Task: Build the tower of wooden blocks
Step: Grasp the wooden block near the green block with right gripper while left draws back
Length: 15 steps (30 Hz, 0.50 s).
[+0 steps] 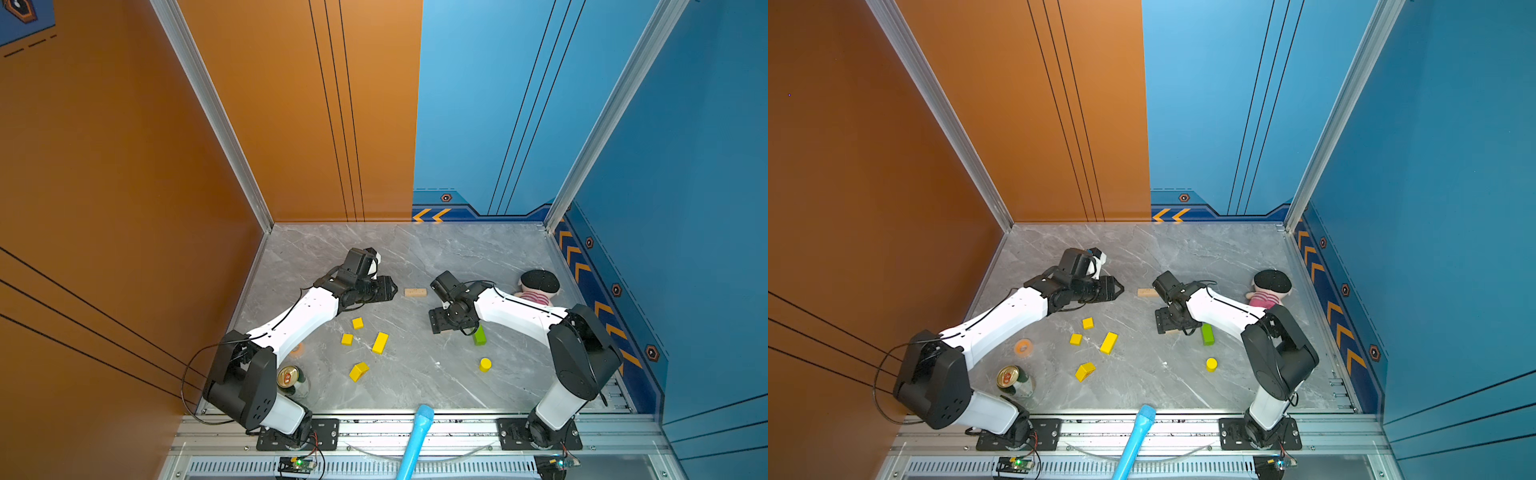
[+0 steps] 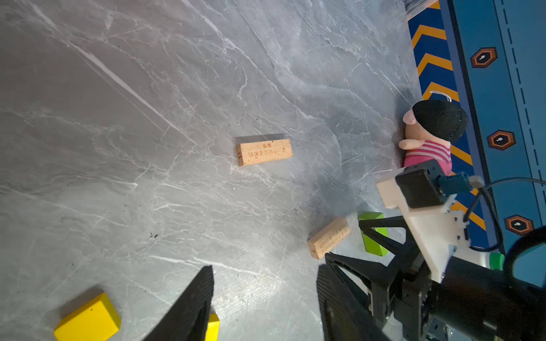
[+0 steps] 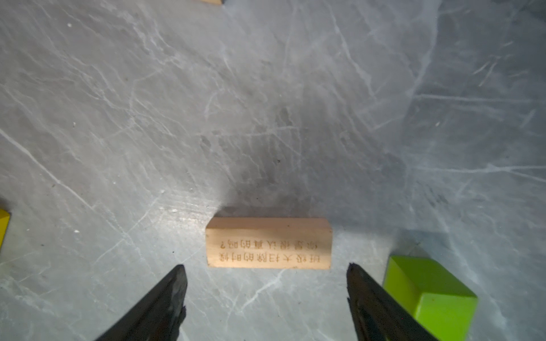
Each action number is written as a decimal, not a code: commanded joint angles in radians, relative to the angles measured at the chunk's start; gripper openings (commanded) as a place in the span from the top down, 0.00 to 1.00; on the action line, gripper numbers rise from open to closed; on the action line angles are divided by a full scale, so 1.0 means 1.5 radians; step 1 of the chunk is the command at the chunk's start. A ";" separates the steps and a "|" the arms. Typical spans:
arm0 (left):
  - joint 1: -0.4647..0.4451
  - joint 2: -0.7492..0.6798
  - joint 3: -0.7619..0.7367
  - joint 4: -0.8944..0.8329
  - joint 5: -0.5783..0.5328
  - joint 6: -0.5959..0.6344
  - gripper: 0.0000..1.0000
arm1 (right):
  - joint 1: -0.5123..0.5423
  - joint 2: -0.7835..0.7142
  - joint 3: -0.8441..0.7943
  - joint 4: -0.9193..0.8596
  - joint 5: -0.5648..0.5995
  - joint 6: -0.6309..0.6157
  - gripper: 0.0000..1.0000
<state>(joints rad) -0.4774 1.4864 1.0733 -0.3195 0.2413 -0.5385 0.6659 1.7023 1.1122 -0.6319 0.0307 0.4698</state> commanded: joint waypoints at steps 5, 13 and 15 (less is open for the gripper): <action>-0.010 -0.013 -0.010 -0.014 -0.011 0.012 0.42 | 0.007 0.031 -0.008 0.021 0.009 0.022 0.13; -0.013 -0.008 -0.011 -0.014 -0.011 0.014 0.43 | 0.013 0.043 -0.014 0.023 0.014 0.034 0.13; -0.014 -0.008 -0.012 -0.014 -0.012 0.013 0.43 | 0.016 0.046 -0.015 0.024 0.014 0.037 0.13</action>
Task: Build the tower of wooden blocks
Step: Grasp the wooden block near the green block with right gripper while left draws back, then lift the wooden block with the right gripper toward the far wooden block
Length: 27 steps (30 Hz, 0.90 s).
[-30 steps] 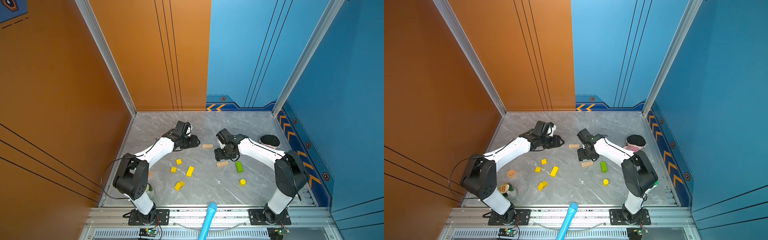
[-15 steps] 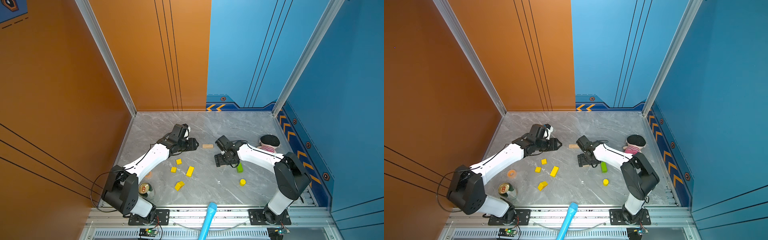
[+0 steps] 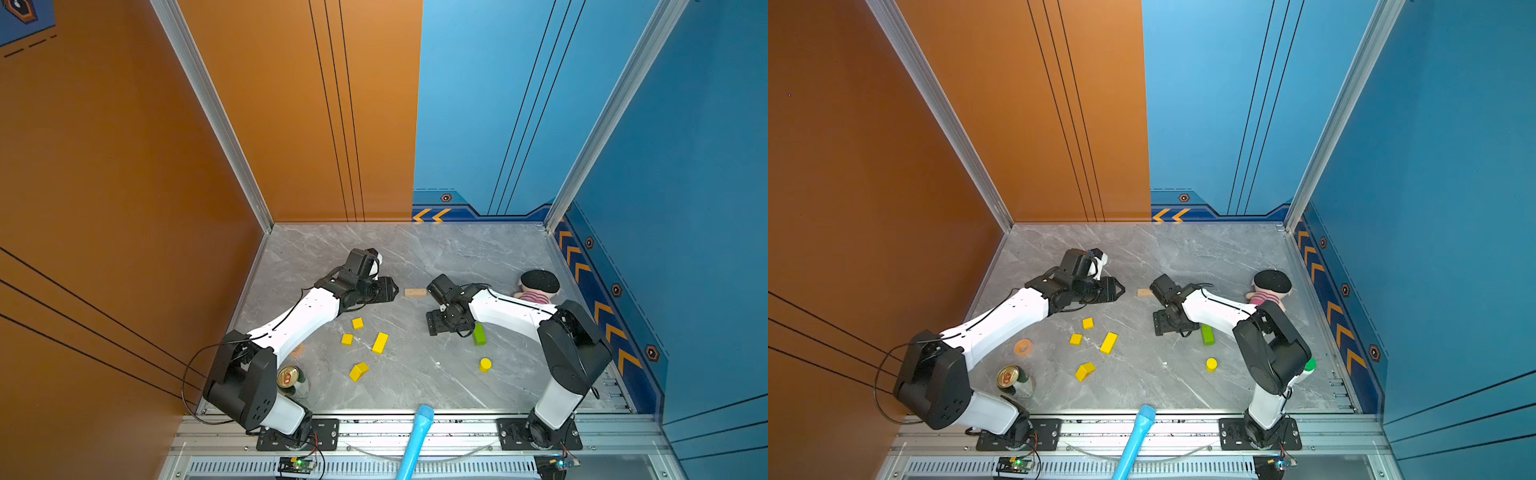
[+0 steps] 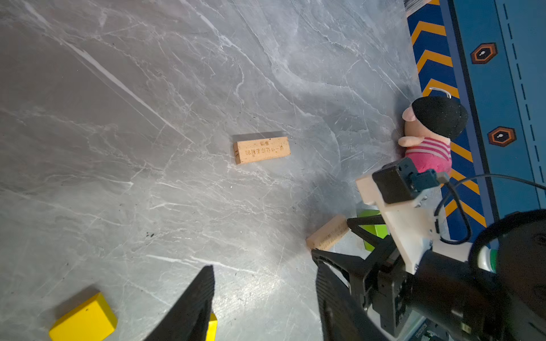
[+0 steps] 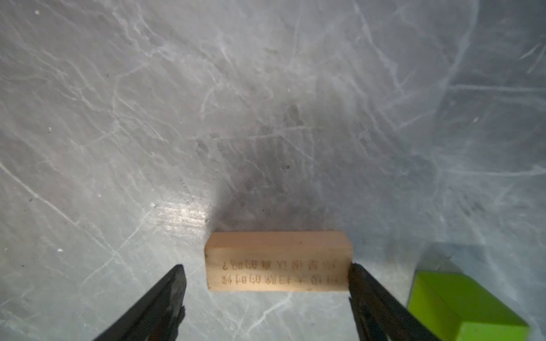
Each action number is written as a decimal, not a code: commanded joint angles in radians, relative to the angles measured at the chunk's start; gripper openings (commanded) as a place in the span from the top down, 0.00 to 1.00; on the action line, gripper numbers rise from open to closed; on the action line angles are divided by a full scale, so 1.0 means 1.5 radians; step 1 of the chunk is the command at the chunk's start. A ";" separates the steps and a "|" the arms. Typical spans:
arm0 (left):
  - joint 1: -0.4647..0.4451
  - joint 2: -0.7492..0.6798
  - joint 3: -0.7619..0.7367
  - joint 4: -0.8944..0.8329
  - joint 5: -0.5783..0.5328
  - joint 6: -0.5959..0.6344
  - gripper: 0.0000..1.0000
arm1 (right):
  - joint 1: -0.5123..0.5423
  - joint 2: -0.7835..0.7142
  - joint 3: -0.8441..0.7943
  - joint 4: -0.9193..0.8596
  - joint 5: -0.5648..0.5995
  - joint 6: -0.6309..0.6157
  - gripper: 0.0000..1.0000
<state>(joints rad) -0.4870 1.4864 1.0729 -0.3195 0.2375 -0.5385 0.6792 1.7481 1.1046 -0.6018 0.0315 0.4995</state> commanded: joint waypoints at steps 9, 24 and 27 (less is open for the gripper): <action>-0.007 -0.008 -0.018 -0.013 -0.009 0.016 0.43 | 0.009 0.027 -0.018 -0.001 0.036 0.035 0.16; -0.010 -0.007 -0.020 -0.013 -0.011 0.017 0.44 | 0.009 0.005 -0.018 -0.004 0.054 0.037 0.16; -0.010 -0.007 -0.020 -0.014 -0.011 0.017 0.44 | 0.009 0.019 -0.017 -0.003 0.046 0.036 0.16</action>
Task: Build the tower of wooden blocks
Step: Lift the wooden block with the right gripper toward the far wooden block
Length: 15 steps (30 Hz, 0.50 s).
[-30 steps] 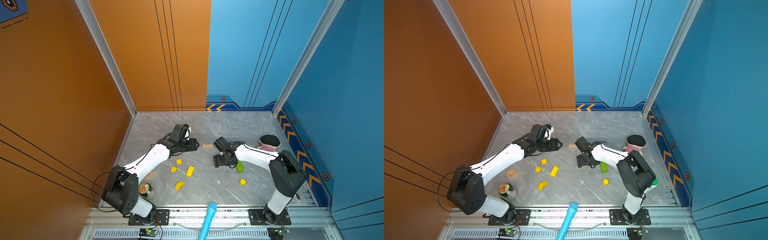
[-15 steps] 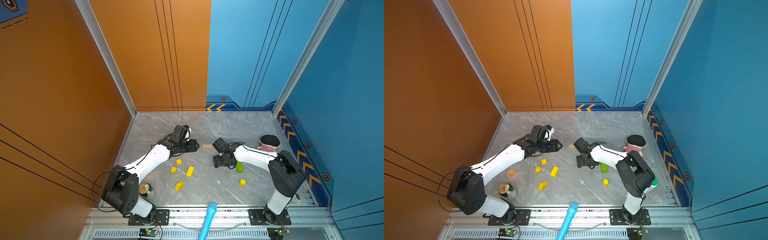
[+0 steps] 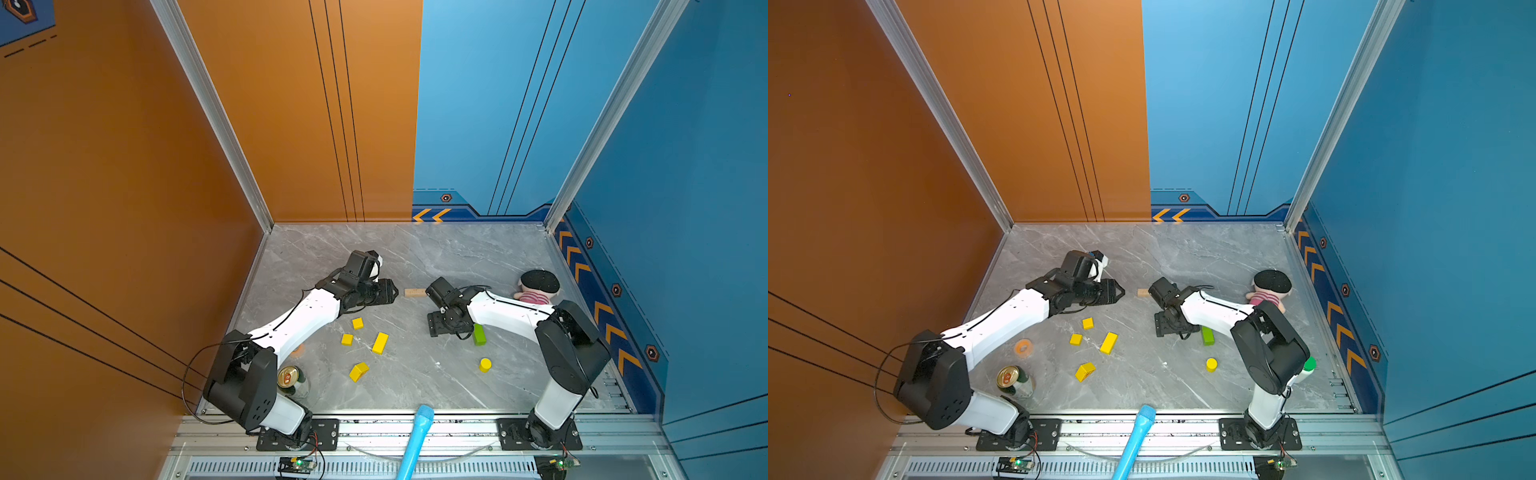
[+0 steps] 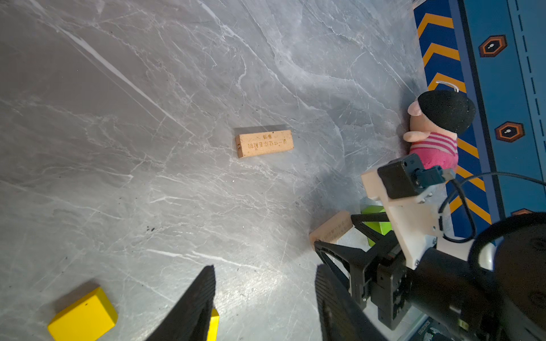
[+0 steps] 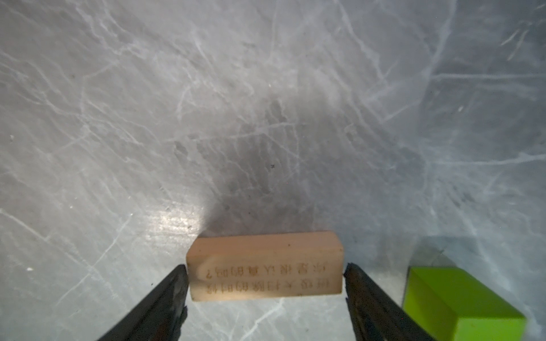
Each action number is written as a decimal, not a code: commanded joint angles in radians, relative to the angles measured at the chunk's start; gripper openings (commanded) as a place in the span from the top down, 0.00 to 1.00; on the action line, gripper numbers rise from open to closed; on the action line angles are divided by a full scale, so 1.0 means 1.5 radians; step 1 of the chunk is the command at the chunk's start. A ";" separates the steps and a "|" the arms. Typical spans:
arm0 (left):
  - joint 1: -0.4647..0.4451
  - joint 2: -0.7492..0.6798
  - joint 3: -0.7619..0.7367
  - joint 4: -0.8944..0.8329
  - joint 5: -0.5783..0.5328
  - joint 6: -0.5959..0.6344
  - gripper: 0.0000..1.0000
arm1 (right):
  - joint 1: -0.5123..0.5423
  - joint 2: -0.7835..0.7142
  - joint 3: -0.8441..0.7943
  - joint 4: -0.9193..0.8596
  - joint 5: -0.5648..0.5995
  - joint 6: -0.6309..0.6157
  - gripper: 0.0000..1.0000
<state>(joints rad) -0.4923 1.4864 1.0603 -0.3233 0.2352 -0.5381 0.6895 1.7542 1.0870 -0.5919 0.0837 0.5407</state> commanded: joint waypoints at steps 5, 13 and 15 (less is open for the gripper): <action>-0.007 -0.007 -0.011 -0.011 -0.010 0.018 0.44 | 0.003 0.031 -0.006 -0.004 -0.002 0.010 0.18; -0.006 -0.009 -0.012 -0.011 -0.009 0.022 0.44 | 0.024 0.028 0.001 -0.009 0.002 0.020 0.25; -0.005 -0.010 -0.014 -0.012 -0.010 0.024 0.44 | 0.027 0.031 0.009 -0.014 0.003 0.023 0.26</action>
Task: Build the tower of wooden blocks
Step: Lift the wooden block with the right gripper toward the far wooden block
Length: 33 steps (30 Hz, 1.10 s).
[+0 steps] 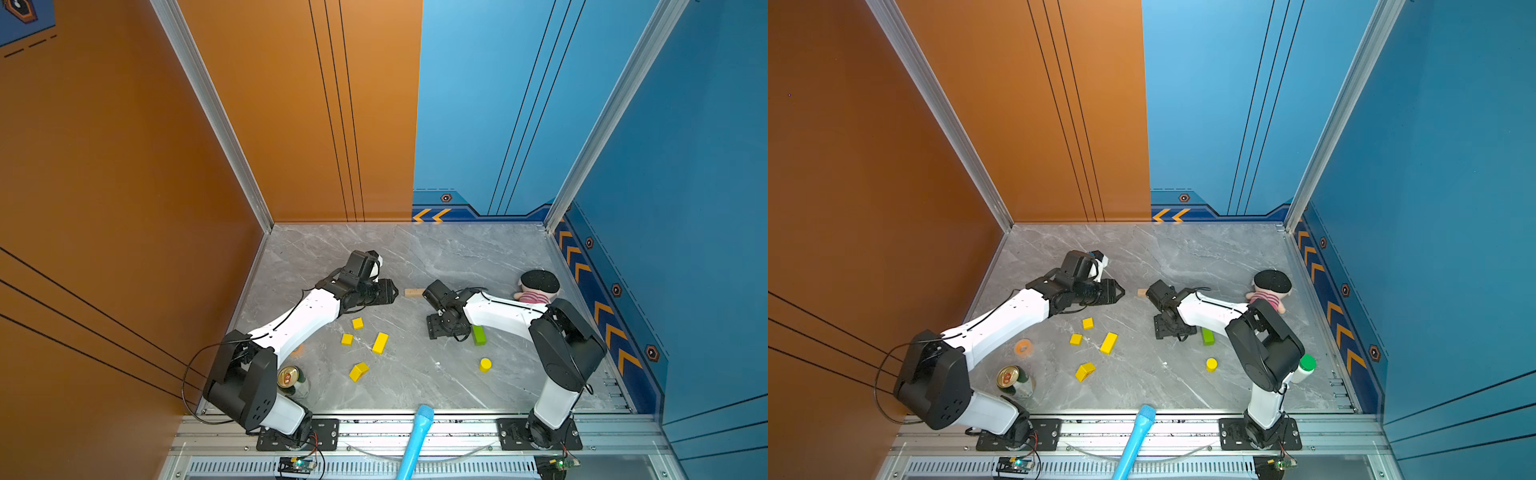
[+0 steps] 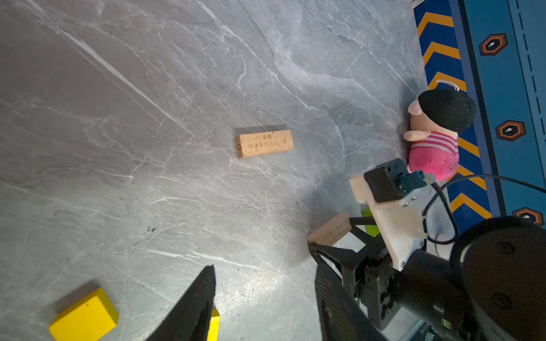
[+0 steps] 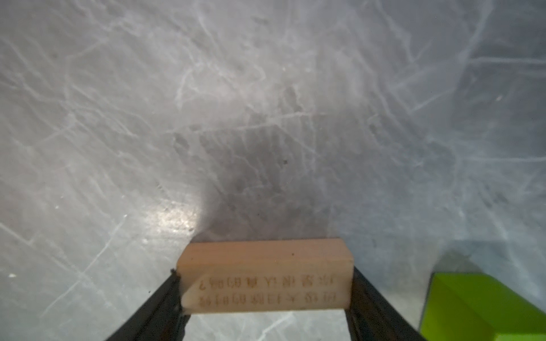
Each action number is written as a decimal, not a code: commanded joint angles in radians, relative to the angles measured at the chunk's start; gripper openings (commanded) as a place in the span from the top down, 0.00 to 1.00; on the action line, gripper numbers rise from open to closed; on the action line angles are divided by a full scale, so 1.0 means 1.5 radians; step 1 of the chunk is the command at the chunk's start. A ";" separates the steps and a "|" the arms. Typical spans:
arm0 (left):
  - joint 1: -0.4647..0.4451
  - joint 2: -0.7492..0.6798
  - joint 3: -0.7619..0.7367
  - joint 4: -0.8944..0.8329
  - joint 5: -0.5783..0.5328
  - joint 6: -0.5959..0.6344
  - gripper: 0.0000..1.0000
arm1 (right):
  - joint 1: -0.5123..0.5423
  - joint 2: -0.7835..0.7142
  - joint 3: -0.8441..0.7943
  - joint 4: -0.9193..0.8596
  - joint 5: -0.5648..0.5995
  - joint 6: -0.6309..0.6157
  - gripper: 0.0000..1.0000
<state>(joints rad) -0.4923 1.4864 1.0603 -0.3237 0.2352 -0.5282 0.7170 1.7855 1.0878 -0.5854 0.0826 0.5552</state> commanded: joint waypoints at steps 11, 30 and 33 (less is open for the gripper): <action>0.002 -0.025 -0.016 -0.019 -0.010 0.026 0.44 | 0.022 0.100 0.122 -0.053 0.008 0.037 0.27; 0.036 -0.121 -0.062 -0.061 -0.029 0.046 0.43 | 0.019 0.271 0.323 -0.081 0.022 0.102 0.27; 0.039 -0.135 -0.067 -0.069 -0.035 0.052 0.43 | 0.018 0.287 0.343 -0.085 0.025 0.115 0.27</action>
<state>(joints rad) -0.4435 1.3106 0.9810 -0.3862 0.2085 -0.4808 0.7452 2.1460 1.5951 -0.6903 0.1364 0.6830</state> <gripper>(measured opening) 0.567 0.762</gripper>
